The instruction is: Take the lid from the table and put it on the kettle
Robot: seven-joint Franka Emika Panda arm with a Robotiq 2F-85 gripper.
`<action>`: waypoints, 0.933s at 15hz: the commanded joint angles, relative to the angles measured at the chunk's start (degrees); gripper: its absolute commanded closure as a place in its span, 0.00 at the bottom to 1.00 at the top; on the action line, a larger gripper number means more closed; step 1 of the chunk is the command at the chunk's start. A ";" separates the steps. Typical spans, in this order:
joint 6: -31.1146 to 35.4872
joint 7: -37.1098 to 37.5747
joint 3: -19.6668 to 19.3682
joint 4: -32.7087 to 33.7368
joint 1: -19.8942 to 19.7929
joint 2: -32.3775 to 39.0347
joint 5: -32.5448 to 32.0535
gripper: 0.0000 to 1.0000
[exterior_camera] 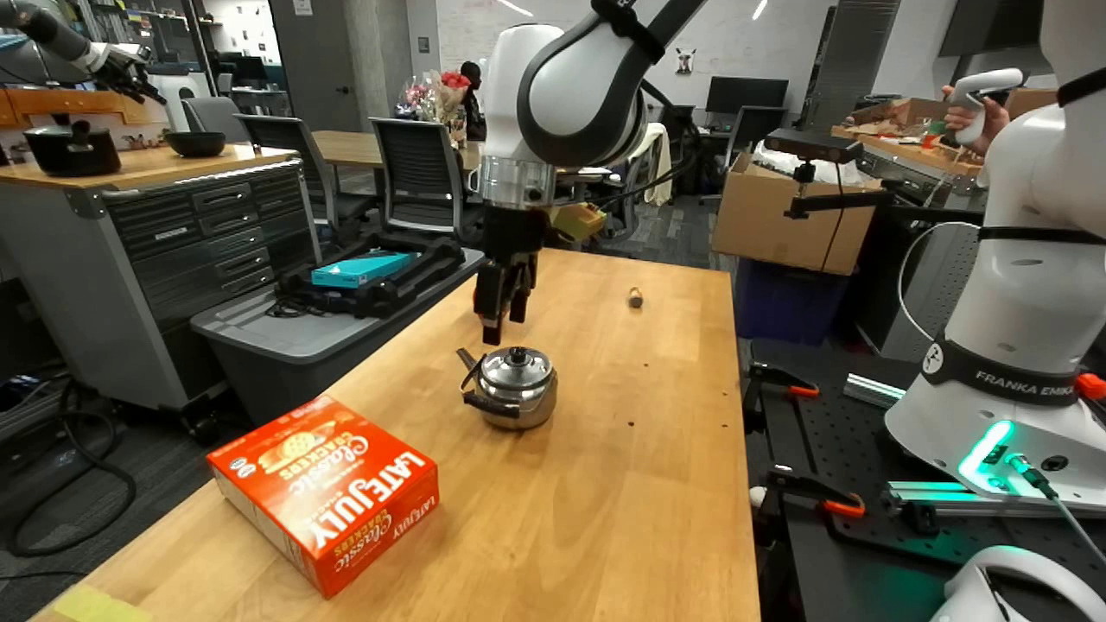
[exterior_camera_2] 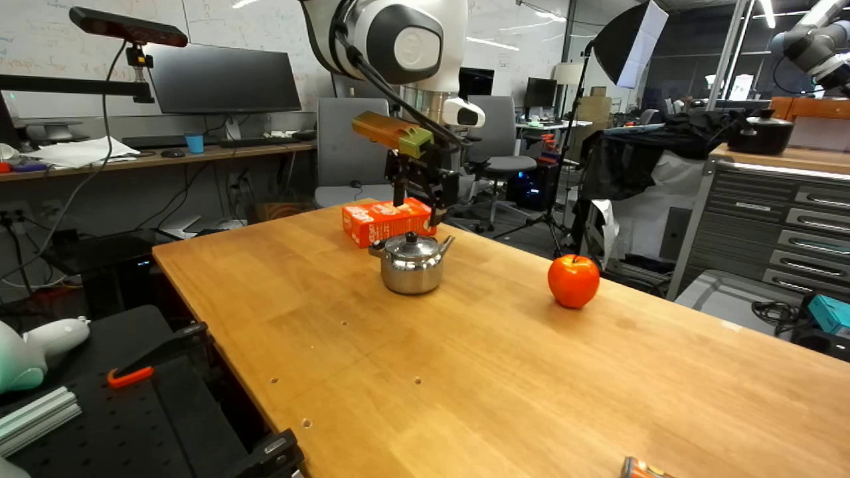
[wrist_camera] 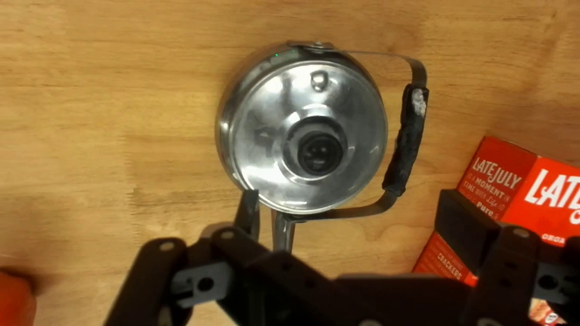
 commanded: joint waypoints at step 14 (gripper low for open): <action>-22.73 -2.67 -5.15 -12.61 -0.93 -28.57 -9.01 0.00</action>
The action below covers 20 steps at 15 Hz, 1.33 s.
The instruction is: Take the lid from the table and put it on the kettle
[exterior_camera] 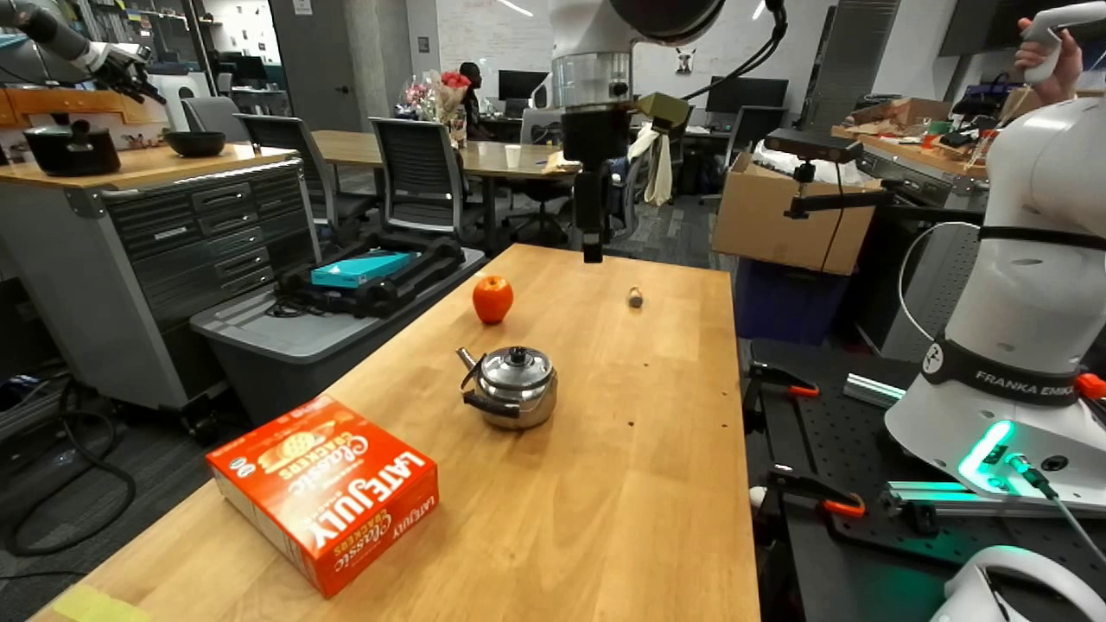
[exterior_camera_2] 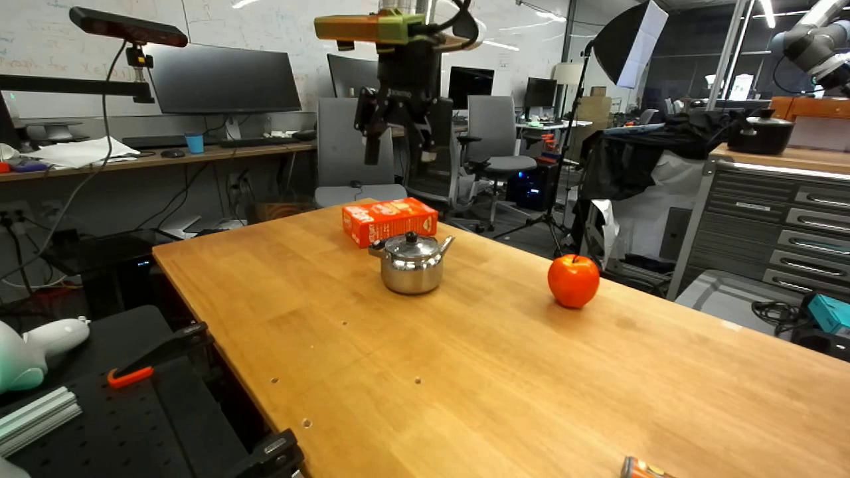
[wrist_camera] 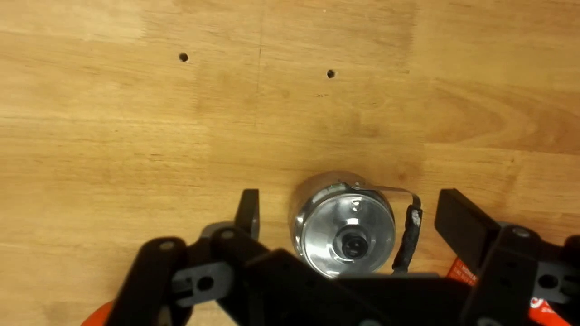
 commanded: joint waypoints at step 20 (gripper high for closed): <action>-9.75 -16.50 -5.38 -9.32 0.88 -14.30 3.03 0.00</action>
